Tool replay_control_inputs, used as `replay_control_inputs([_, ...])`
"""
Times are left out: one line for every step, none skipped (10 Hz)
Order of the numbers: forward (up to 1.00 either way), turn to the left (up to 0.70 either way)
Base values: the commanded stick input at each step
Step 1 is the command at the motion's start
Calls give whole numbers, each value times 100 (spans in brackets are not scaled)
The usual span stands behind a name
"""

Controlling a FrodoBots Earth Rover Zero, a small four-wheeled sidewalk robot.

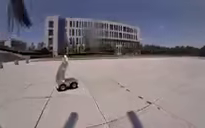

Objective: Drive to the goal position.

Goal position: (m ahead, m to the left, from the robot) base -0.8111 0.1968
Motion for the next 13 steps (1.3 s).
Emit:
replay_control_inputs([0,0])
replay_control_inputs([0,0])
replay_control_inputs([0,0])
replay_control_inputs([0,0])
replay_control_inputs([0,0])
replay_control_inputs([0,0])
replay_control_inputs([0,0])
replay_control_inputs([0,12])
replay_control_inputs([0,45])
replay_control_inputs([0,45])
replay_control_inputs([0,45])
replay_control_inputs([0,45])
replay_control_inputs([0,45])
